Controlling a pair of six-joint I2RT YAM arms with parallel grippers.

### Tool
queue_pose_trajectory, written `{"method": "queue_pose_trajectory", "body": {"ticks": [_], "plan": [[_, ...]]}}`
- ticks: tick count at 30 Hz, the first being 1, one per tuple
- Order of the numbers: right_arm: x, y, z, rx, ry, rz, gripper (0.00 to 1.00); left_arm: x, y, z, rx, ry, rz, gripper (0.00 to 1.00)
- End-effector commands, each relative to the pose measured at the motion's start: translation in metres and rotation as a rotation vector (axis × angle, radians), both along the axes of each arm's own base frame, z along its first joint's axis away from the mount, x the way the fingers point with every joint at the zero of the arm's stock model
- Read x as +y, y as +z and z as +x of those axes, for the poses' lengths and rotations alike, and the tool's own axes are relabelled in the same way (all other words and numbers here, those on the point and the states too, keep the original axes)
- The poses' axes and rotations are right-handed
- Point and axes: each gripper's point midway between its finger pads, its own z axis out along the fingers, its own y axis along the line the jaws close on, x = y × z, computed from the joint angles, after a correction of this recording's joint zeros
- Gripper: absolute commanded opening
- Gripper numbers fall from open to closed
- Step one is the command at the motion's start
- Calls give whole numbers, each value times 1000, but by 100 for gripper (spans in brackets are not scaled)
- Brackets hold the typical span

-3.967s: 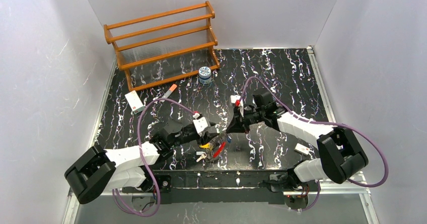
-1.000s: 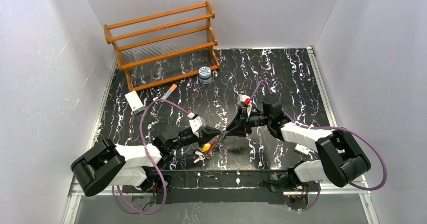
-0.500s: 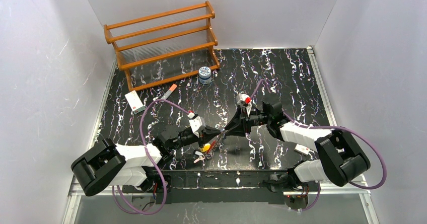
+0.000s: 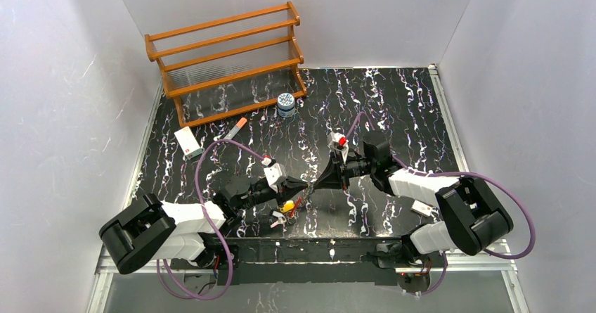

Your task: Put the keys on the keyring

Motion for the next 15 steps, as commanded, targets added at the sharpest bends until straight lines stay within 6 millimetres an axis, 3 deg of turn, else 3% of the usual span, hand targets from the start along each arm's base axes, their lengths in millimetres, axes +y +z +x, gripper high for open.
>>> {"method": "queue_pose_trajectory", "body": {"ticks": [1,15], "plan": [[5,11,4,-40,23,24,1,0,11,0,-29,3,-38,0],[8,-2,7,9,16,-25,1,0,11,0,-31,5,-38,0]]}}
